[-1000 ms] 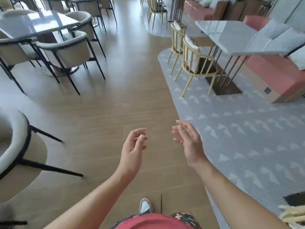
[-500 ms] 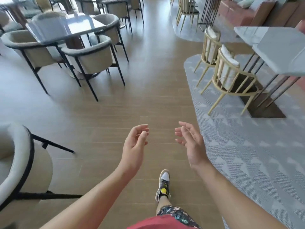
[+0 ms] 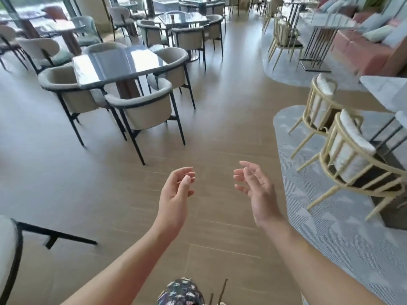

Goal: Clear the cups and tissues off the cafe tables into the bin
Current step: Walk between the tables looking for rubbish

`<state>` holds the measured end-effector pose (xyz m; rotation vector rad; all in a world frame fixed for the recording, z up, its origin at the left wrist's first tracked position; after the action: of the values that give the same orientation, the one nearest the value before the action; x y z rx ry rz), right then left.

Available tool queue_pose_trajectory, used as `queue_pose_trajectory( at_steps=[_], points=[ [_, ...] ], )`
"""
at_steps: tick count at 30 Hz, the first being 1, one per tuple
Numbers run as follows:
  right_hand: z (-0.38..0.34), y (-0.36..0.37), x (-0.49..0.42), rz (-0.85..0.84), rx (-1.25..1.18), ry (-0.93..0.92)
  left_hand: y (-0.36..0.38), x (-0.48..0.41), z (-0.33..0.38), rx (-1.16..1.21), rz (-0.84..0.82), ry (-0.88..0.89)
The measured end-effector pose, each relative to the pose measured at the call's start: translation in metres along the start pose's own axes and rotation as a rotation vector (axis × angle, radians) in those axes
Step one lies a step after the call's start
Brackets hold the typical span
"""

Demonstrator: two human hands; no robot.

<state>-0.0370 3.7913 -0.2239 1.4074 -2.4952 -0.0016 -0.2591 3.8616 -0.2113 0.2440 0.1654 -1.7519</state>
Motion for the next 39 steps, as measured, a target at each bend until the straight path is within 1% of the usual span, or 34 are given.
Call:
queue_pose_trajectory(
  at_steps=[9,17,21,27,33,39],
  points=[
    [-0.048,0.051,-0.205,-0.022,0.023,-0.015,0.028,-0.207,-0.048,0.03,0.042,0.057],
    [-0.092,0.1,-0.379,0.032,-0.011,-0.009,0.054,-0.402,-0.085,0.038,-0.017,0.058],
    [-0.099,0.108,-0.442,0.055,-0.025,0.019,0.074,-0.474,-0.102,0.023,-0.043,0.042],
    [-0.113,0.085,-0.553,0.13,-0.051,0.041,0.136,-0.58,-0.142,0.039,-0.088,0.034],
    [-0.129,0.027,-0.689,0.213,-0.093,0.049,0.238,-0.69,-0.193,0.061,-0.141,0.024],
    [-0.19,-0.037,-0.835,0.243,-0.112,0.037,0.348,-0.81,-0.22,0.069,-0.176,0.016]
  ],
)
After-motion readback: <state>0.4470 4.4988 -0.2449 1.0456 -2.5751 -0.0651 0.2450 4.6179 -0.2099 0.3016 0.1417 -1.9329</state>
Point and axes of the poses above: each hand's wrist, its own x-axis away from the middle knuckle, its own y-axis out of the palm, z = x × y, the point moved 8 cm from there along -x, towards the middle knuckle, and after that the axes turned 15 degrees about y, right-handed, at the moved point
